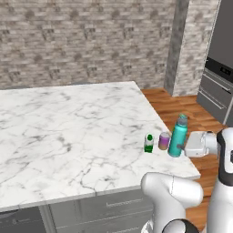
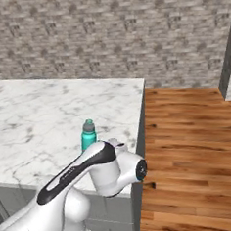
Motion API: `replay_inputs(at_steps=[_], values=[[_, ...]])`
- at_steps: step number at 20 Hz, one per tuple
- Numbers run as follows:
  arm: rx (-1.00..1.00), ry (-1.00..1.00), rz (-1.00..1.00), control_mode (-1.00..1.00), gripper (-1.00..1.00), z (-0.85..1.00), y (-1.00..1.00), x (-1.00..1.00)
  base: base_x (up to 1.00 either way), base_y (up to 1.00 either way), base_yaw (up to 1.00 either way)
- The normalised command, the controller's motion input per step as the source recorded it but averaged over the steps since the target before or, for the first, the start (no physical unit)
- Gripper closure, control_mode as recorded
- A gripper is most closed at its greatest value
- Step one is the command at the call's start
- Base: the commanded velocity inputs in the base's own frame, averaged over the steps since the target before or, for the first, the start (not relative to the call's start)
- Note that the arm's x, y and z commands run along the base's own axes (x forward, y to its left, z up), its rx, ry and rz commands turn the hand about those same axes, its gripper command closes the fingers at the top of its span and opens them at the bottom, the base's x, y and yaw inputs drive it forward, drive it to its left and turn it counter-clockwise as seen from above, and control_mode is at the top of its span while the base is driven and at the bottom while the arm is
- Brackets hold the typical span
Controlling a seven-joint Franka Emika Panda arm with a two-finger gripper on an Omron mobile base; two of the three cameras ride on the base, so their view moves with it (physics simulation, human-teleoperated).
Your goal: Pick the water bottle, can, milk from the counter and place them in the open cabinet.
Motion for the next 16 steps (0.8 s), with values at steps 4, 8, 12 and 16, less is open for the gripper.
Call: replay_inputs(at_steps=[4,8,12,16], values=[[-0.03,0.05,0.00,-1.00,1.00,0.78,0.38,-0.03,0.00,0.00,0.00],[-0.05,0.00,0.00,-1.00,1.00,0.54,0.28,-0.16,0.00,0.00,0.00],[-0.04,-0.03,0.00,-1.00,1.00,0.31,0.23,-0.25,0.00,0.00,0.00],[-0.05,-0.17,0.00,-1.00,1.00,0.32,0.25,-0.28,0.00,0.00,0.00]])
